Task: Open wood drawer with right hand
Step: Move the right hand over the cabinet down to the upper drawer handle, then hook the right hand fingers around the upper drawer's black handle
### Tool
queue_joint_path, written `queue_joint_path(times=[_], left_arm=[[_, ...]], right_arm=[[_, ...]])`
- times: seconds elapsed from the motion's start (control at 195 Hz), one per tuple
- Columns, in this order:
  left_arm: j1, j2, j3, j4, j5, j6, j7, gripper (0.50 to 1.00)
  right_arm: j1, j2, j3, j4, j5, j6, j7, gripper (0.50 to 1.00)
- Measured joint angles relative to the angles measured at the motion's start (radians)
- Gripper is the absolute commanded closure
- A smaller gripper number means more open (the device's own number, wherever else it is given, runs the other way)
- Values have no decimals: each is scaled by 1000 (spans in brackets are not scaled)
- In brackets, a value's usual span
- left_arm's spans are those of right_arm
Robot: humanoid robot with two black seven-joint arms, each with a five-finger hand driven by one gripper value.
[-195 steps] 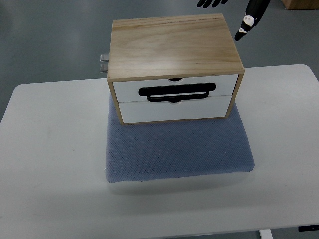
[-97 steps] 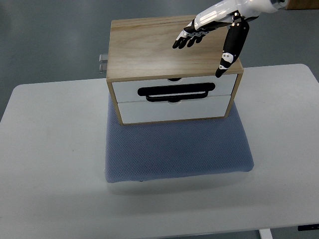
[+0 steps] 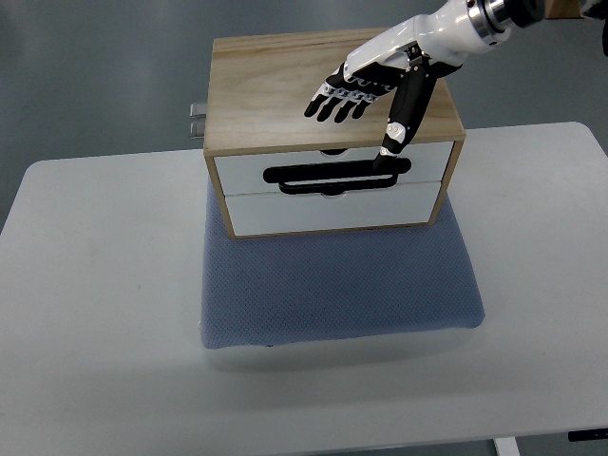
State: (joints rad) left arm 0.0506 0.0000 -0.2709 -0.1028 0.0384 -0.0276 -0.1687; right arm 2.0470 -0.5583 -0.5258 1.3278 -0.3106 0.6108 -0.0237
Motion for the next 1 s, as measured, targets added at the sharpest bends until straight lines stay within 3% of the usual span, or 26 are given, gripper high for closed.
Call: queue_joint_path(times=[0.287,1.001], left_arm=[[0,0,0,0,0,0,0,500],[0,0,1,0,0,0,0,500]], right_arm=[[-8,68,-45,24,1,-2,-25,560],[-102,115,-60,24,2,-168,-45,560]])
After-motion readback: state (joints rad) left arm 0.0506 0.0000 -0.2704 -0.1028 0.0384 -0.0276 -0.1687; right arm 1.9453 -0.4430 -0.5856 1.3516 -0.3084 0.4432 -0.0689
